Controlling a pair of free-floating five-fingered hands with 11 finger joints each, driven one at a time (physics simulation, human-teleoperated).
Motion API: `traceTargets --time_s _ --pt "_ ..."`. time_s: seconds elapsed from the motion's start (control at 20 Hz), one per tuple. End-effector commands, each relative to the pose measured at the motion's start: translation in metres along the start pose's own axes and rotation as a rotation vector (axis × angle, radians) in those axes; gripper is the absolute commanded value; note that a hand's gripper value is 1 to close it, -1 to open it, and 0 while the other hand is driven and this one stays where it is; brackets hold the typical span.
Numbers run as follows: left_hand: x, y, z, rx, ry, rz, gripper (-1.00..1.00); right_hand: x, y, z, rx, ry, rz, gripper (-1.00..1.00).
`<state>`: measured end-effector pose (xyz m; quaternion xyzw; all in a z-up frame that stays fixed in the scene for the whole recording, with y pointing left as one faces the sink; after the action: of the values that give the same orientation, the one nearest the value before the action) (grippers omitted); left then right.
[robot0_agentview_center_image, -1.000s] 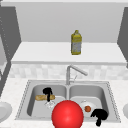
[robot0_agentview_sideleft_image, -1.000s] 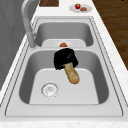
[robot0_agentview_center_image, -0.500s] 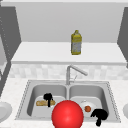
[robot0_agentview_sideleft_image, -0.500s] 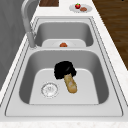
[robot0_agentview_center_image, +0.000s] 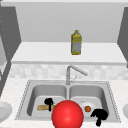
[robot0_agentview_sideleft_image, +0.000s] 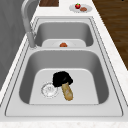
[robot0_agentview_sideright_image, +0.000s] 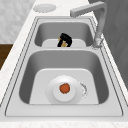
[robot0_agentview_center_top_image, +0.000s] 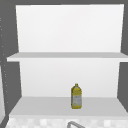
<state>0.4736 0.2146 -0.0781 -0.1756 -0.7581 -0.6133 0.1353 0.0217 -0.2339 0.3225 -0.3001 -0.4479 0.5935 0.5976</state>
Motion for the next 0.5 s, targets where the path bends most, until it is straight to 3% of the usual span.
traceTargets --time_s 0.0,0.15,0.45 --pt "-0.02 -0.025 0.003 -0.039 -0.08 -0.025 1.0 0.0 0.0 0.0 0.0 0.0 0.0 0.0" --pt "-0.04 -0.044 0.006 -0.032 -0.072 -0.024 1.0 0.0 0.0 0.0 0.0 0.0 0.0 0.0" --pt "-0.06 -0.037 0.023 0.073 -0.102 0.094 1.0 0.0 0.0 0.0 0.0 0.0 0.0 0.0"
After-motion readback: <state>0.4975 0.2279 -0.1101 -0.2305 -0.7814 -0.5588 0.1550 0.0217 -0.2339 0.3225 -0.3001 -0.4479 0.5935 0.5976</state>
